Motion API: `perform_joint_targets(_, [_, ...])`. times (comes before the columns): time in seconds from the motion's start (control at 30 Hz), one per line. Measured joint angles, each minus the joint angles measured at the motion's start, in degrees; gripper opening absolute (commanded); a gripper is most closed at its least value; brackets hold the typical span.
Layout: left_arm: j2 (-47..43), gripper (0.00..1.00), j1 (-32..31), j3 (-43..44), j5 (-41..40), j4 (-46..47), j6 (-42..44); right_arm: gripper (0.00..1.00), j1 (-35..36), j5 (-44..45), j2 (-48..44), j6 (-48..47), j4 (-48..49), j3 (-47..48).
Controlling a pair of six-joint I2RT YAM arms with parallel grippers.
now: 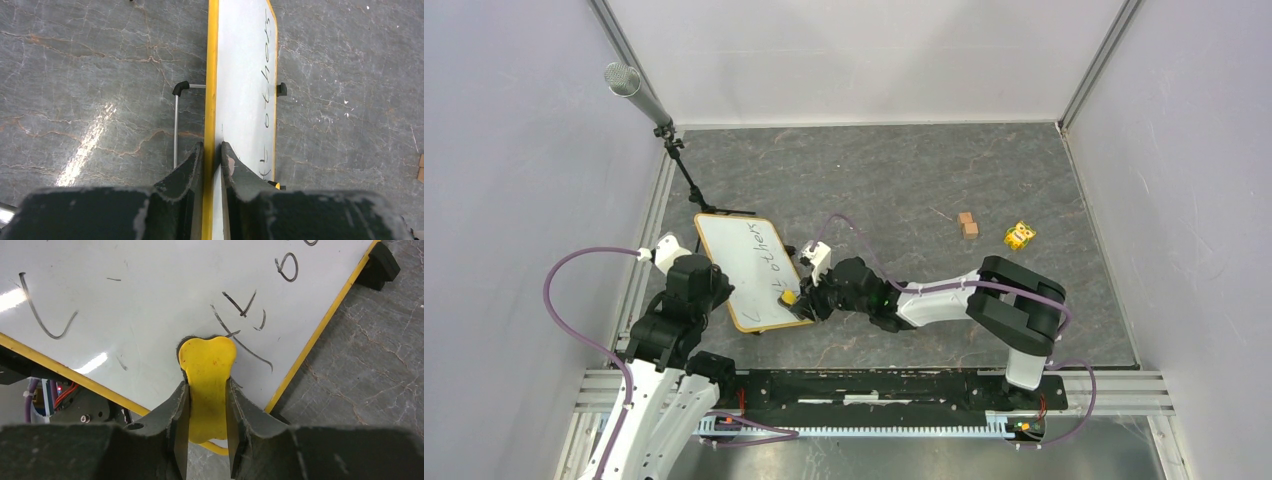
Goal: Erase the whiteboard
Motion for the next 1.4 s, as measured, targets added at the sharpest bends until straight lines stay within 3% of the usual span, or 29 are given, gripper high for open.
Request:
perform_joint_targets(0.5, [-0.3, 0.02, 0.0, 0.0, 0.0, -0.2, 0.0, 0.12, 10.6, 5.8, 0.0, -3.2, -1.2, 11.6])
perform_joint_targets(0.87, [-0.9, 0.02, -0.3, 0.0, 0.3, -0.7, -0.1, 0.12, 7.1, 5.6, -0.7, -4.0, 3.9, 3.7])
perform_joint_targets(1.1, [-1.0, 0.02, -0.3, 0.0, 0.3, -0.9, -0.1, 0.12, 5.0, 6.7, -0.7, -9.3, -3.1, 4.3])
perform_joint_targets(1.4, [-1.1, 0.02, -0.3, 0.0, 0.3, -1.2, -0.1, 0.11, 11.2, 6.5, 0.4, -22.2, -12.2, 17.2])
